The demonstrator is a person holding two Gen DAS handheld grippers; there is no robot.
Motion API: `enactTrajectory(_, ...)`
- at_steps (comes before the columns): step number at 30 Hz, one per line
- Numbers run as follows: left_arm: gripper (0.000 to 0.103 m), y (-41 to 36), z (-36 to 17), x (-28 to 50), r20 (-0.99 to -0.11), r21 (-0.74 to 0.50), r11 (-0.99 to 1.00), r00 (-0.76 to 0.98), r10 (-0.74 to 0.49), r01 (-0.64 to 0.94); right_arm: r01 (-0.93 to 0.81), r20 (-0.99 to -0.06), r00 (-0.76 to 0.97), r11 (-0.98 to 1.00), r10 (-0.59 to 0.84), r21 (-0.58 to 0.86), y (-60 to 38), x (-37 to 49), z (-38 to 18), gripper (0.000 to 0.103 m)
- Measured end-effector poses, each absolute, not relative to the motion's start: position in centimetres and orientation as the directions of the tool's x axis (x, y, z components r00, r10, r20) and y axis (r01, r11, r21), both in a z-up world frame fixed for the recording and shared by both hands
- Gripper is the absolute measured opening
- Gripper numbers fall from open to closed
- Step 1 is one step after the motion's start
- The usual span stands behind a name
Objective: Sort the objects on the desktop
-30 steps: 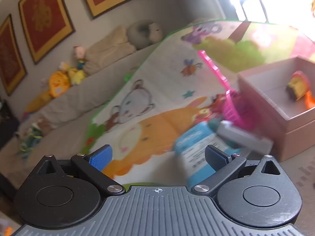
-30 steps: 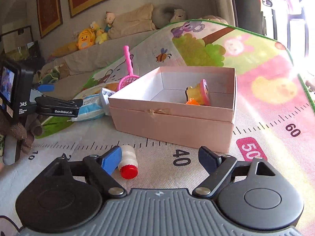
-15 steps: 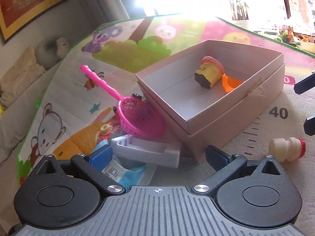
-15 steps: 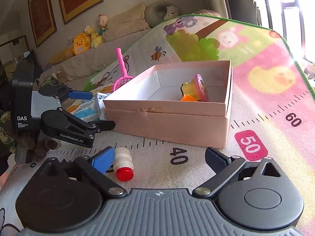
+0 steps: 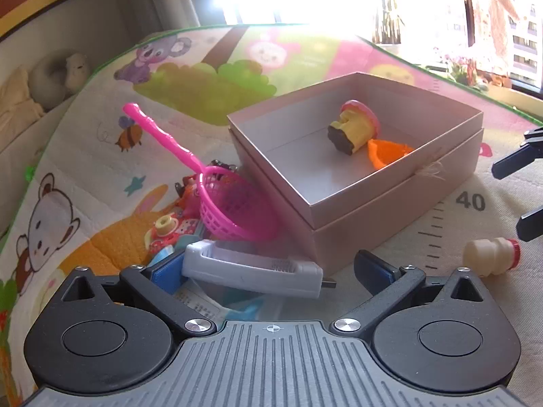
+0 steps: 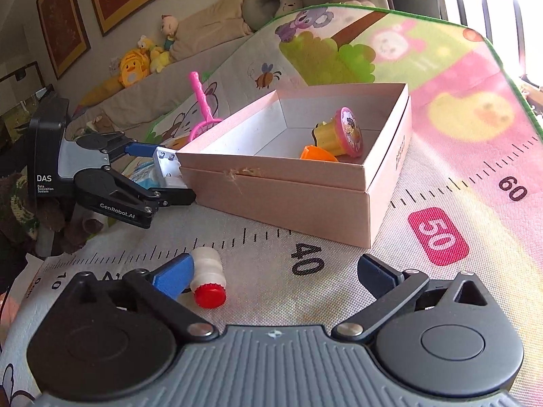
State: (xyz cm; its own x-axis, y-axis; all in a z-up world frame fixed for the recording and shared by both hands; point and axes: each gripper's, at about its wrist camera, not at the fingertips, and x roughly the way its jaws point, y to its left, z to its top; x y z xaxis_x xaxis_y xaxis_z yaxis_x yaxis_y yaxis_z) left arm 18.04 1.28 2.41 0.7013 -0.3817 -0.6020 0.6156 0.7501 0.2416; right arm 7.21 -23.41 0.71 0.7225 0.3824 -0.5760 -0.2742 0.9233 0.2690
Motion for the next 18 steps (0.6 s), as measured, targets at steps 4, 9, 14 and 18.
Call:
enactTrajectory(4, 0.103, 1.5, 2.4, 16.1, -0.586, 0.201, 0.779, 0.710, -0.390, 0.594, -0.272, -0.573, 0.725, 0.924, 0.381, 0.270, -23.5, 7.1, 0.8, 0.103)
enactTrajectory(9, 0.103, 2.6, 2.9, 12.0, -0.606, 0.092, 0.772, 0.651, -0.457, 0.629, -0.269, -0.566, 0.731, 0.924, 0.380, 0.272, -23.5, 6.9, 1.0, 0.103)
enactTrajectory(14, 0.103, 2.8, 2.6, 7.1, -0.614, -0.033, 0.735, 0.566, -0.549, 0.677, -0.268, -0.557, 0.739, 0.924, 0.380, 0.274, -23.6, 6.9, 1.2, 0.103)
enactTrajectory(18, 0.103, 1.0, 2.3, 6.8, -0.600, 0.119, 0.844, 0.715, -0.358, 0.523, -0.266, -0.557, 0.746, 0.930, 0.365, 0.253, -23.3, 6.8, 1.3, 0.103)
